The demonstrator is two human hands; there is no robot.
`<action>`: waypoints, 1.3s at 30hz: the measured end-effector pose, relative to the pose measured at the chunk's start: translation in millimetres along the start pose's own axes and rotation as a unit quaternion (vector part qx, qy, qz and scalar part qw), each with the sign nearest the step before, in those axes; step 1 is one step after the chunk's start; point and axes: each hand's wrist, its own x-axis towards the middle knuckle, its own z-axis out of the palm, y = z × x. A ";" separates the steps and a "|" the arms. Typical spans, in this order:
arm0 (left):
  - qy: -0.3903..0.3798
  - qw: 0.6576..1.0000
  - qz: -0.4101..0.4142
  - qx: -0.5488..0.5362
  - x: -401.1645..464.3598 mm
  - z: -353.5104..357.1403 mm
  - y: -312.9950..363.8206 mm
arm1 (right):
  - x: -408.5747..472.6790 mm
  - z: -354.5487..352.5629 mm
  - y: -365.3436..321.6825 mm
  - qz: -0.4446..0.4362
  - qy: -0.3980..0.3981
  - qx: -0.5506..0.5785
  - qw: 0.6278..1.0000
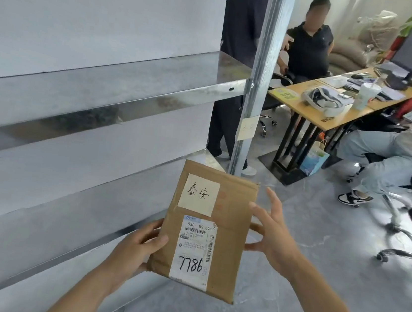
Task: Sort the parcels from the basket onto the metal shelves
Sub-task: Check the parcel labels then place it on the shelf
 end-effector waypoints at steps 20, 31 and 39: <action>0.225 0.967 0.050 -0.110 95.9 -55.0 47.2 | 91.0 33.7 -28.8 0.046 -0.038 0.077 0.995; 0.213 0.972 0.007 -0.104 158.8 -48.1 72.7 | 140.5 46.2 -31.7 0.082 0.020 0.096 0.992; 0.234 0.966 -0.016 -0.105 187.1 -46.9 77.6 | 167.2 59.5 -28.0 0.112 0.073 0.097 0.986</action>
